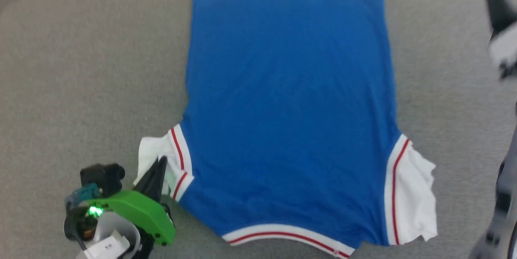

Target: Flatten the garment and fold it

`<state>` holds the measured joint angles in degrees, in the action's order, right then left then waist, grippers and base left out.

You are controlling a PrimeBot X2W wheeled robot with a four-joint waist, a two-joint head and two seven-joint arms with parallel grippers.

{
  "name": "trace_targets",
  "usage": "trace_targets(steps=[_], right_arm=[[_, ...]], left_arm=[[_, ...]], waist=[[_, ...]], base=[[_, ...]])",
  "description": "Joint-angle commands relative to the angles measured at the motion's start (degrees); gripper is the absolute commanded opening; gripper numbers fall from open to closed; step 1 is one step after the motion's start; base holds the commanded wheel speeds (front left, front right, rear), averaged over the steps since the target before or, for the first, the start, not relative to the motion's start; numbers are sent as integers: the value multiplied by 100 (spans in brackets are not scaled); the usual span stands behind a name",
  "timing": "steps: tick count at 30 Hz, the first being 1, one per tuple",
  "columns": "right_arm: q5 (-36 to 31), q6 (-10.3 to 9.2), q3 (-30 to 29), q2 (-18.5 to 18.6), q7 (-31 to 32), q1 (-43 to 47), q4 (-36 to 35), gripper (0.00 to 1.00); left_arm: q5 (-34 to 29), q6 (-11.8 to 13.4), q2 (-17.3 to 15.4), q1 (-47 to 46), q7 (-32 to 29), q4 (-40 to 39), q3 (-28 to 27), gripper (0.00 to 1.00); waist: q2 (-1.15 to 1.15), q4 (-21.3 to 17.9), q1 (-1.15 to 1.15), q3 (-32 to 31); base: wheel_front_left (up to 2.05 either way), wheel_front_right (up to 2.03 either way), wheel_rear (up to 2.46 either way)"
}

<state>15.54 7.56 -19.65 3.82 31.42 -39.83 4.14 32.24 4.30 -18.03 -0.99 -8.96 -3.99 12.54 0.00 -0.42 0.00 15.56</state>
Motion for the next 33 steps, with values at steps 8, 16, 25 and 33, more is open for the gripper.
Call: trace_targets(steps=[8, 16, 25, 33], right_arm=[[-1518, -8, -81, 273, 1021, -2283, 1124, 100], [-2341, -8, 188, 420, 2631, -3337, 1624, 100], [-2586, -8, 463, 515, 3455, -3300, 1536, 100], [-2433, -8, 478, 590, 3817, -3159, 1360, 0]], left_arm=[[-38, -72, -101, -161, 233, -653, -118, 0], [-30, -31, -103, -47, 282, -1287, -113, 0], [-11, -24, -140, -43, 263, -1543, -102, 0], [4, -38, -143, -72, 287, -1298, -70, 0]], waist=[[0, 625, 0, 2244], [0, 835, 0, 2883], [0, 917, 0, 3150], [0, 820, 0, 2935]], base=[[0, 0, 0], [0, 0, 0], [0, 0, 0], [0, 0, 0]])
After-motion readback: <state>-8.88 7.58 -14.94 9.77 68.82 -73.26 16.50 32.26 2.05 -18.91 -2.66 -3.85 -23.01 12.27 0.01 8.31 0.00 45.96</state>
